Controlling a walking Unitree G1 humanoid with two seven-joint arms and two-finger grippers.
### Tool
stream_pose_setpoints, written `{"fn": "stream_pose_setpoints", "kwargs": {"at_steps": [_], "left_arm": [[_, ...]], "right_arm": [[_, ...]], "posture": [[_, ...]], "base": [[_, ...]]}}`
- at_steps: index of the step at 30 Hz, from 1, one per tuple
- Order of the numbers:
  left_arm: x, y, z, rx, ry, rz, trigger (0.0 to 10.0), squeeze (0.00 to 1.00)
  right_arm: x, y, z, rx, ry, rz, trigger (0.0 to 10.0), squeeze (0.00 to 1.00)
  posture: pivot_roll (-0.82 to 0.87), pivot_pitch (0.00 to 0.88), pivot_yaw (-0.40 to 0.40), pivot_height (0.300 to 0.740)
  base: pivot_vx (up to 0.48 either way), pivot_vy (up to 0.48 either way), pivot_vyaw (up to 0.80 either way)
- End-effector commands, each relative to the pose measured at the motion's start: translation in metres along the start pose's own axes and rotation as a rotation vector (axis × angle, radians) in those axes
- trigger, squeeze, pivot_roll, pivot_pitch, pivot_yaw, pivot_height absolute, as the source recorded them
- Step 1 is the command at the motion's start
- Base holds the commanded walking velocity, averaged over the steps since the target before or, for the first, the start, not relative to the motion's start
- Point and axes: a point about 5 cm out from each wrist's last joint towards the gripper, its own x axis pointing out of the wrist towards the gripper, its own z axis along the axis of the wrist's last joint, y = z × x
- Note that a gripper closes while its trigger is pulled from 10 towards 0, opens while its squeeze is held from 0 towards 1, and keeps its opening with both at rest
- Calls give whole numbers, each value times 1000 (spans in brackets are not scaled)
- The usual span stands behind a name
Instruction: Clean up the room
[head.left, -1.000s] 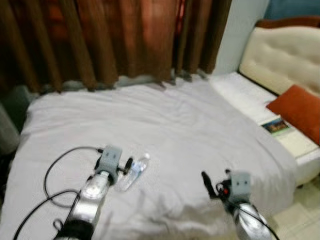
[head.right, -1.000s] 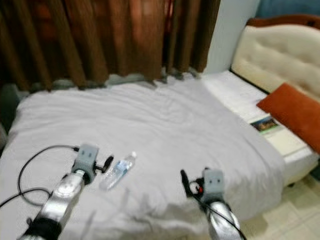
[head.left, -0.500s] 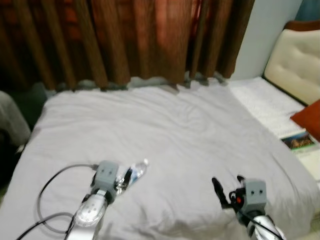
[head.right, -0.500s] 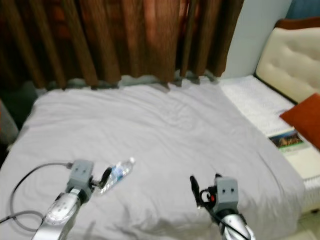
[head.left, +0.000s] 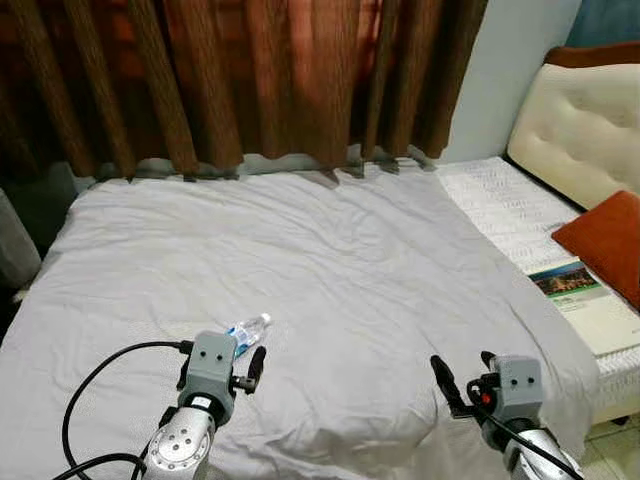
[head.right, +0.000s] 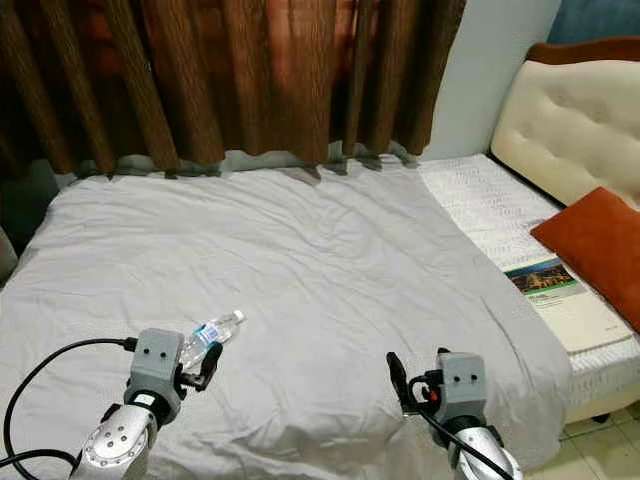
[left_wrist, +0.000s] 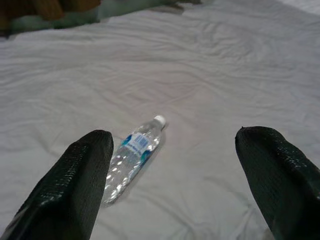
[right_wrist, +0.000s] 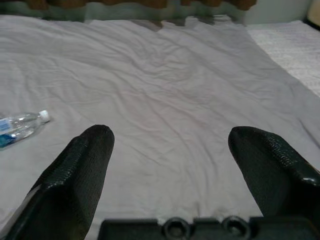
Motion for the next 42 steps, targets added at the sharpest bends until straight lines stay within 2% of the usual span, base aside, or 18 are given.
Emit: {"fn": "stream_pose_setpoints", "kwargs": {"at_steps": [1, 4, 14, 23, 26, 29, 30, 31, 32, 34, 36, 38, 39, 42], "left_arm": [[0, 5, 5, 11, -10, 25, 10000, 0], [4, 6, 6, 41, -2, 34, 10000, 0], [9, 5, 11, 46, -3, 22, 10000, 0], [25, 10, 12, 64, 20, -10, 10000, 0], [30, 10, 7, 97, 54, -38, 10000, 0], [44, 20, -1, 169, 101, -54, 10000, 0], [51, 30, -6, 207, 135, -61, 10000, 0], [56, 37, -9, 229, 158, -65, 10000, 0], [59, 45, -15, 274, 206, -69, 10000, 0], [61, 50, -19, 302, 236, -70, 10000, 0], [61, 68, -27, 386, 302, -56, 10000, 0], [61, 85, -28, 452, 337, -32, 10000, 0], [61, 93, -26, 495, 342, -18, 10000, 0], [66, 107, -15, 559, 322, 10, 10000, 0]], "right_arm": [[4, 3, 0, 2, 7, 21, 10000, 0], [6, 6, 0, 1, 8, 35, 10000, 0], [11, 8, 0, -23, 11, 38, 10000, 0], [12, 16, 3, -24, -11, 52, 10000, 0], [9, 18, 4, -22, -15, 56, 10000, 0], [4, 19, 2, -23, 0, 63, 10000, 0], [-1, 19, 1, -25, 10, 69, 10000, 0], [-4, 19, 0, -27, 17, 74, 10000, 0], [-10, 19, -1, -28, 27, 78, 10000, 0], [-14, 19, -1, -29, 34, 80, 10000, 0], [-35, 19, 1, -36, 56, 87, 10000, 0], [-56, 22, 1, -38, 85, 95, 10000, 0], [-69, 23, 3, -38, 104, 96, 10000, 0], [-91, 26, 5, -33, 146, 97, 10000, 0]], "posture": [[-3, 0, -50, 740], [0, 0, -48, 740], [-3, 0, -46, 740], [-25, 0, -37, 740], [-38, 19, -38, 740], [-53, 65, -45, 740], [-68, 103, -51, 740], [-68, 103, -51, 740], [-83, 160, -60, 740], [-83, 160, -60, 740], [-143, 309, -72, 740], [-170, 375, -77, 740], [-201, 450, -81, 740], [-219, 478, -92, 740]], "base": [[472, 0, 513], [472, 0, 529], [472, 0, 304], [479, 0, 0], [480, 0, 0], [0, 0, 0], [0, 0, 0], [0, 0, 0], [0, 0, 0], [0, 0, 0], [0, 0, 0], [0, 0, 0], [0, 0, 0], [0, 0, 0]]}}
